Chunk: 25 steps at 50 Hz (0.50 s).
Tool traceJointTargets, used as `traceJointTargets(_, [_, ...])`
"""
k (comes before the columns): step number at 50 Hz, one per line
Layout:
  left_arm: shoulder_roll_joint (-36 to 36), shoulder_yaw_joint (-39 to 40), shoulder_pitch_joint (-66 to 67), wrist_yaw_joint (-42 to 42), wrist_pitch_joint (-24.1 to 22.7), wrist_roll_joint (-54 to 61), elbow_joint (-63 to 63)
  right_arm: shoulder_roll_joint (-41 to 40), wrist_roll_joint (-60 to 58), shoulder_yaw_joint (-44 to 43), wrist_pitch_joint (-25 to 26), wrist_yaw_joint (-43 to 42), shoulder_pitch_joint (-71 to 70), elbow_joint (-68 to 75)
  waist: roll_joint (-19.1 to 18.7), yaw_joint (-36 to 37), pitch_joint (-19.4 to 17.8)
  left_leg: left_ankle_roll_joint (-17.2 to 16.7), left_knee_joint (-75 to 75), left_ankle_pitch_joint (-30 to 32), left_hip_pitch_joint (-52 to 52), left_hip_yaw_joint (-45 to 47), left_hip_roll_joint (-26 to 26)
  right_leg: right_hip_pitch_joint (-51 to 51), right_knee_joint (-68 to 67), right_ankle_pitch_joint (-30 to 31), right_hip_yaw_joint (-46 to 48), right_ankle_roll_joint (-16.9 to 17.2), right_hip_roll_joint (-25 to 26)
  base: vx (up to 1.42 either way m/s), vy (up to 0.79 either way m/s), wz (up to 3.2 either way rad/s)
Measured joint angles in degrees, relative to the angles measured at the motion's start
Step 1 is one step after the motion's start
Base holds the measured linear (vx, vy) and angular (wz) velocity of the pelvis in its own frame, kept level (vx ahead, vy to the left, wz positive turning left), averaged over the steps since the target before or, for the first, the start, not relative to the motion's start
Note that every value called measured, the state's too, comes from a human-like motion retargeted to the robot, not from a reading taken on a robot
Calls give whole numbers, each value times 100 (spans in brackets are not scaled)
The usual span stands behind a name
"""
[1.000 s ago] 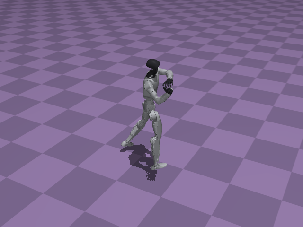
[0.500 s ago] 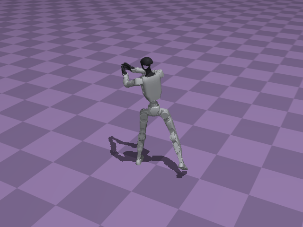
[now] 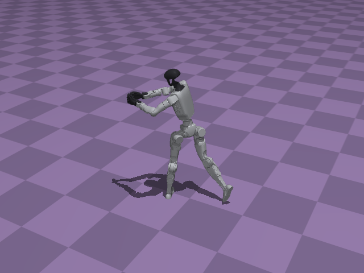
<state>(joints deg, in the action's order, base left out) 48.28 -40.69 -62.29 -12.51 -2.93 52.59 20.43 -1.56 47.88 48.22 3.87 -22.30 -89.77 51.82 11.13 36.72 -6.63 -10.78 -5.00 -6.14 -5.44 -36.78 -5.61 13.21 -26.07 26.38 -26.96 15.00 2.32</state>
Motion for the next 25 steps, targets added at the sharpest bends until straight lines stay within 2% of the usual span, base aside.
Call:
traceJointTargets(3, [-141, -6, 22, -82, -72, -47, 9, 144, 2, 160, -84, -117, 83, -93, -21, -118, 53, -105, 0, 10, 12, 193, -37, -31, 14, -127, 8, 0, -113, -11, 6, -56])
traceJointTargets(6, [-268, -101, 80, -64, -179, 97, 1, 353, -513, 565, 26, 37, 83, -138, -88, -232, 91, -219, 0, 18, 13, 423, -124, -129, -27, -267, 80, 0, -201, -13, 1, -70])
traceJointTargets(10, [-350, -162, 201, -98, -332, 307, -57, 479, -626, 663, 79, 253, 174, -243, -325, -427, 77, -331, 6, 83, 18, 743, -246, -308, -142, -463, 224, 0, -311, -18, 4, -78])
traceJointTargets(15, [-350, -239, 229, -151, -258, 237, -101, 522, -528, 511, 112, 261, 366, -346, -663, -637, 115, -325, 11, 232, 17, 1228, -311, -599, -272, -798, 350, 0, -589, -23, 13, -96])
traceJointTargets(18, [-319, -276, 237, -176, -241, 280, -126, 505, -396, 447, 118, 242, 420, -374, -814, -716, 191, -295, 11, 313, -6, 1653, -296, -827, -255, -1049, 506, 0, -925, -24, 15, -130])
traceJointTargets(21, [-302, -300, 239, -232, -242, 377, -165, 490, -408, 413, 111, 117, 438, -428, -844, -763, 267, -269, 47, 374, -49, 2187, -154, -1126, -251, -1443, 904, 0, -1487, -23, 14, -151])
traceJointTargets(23, [-324, -308, 227, -304, -232, 427, -180, 509, -371, 359, 108, 108, 468, -478, -793, -792, 275, -243, 178, 339, -96, 2561, 25, -1331, -328, -1818, 1447, -62, -2009, -19, 7, -155])
traceJointTargets(25, [-314, -331, 189, -369, -188, 418, -201, 522, -337, 293, 93, 73, 487, -501, -822, -823, 294, -254, 314, 280, -113, 2916, -5, -1446, -331, -2163, 2266, -281, -2364, -18, -7, -164])
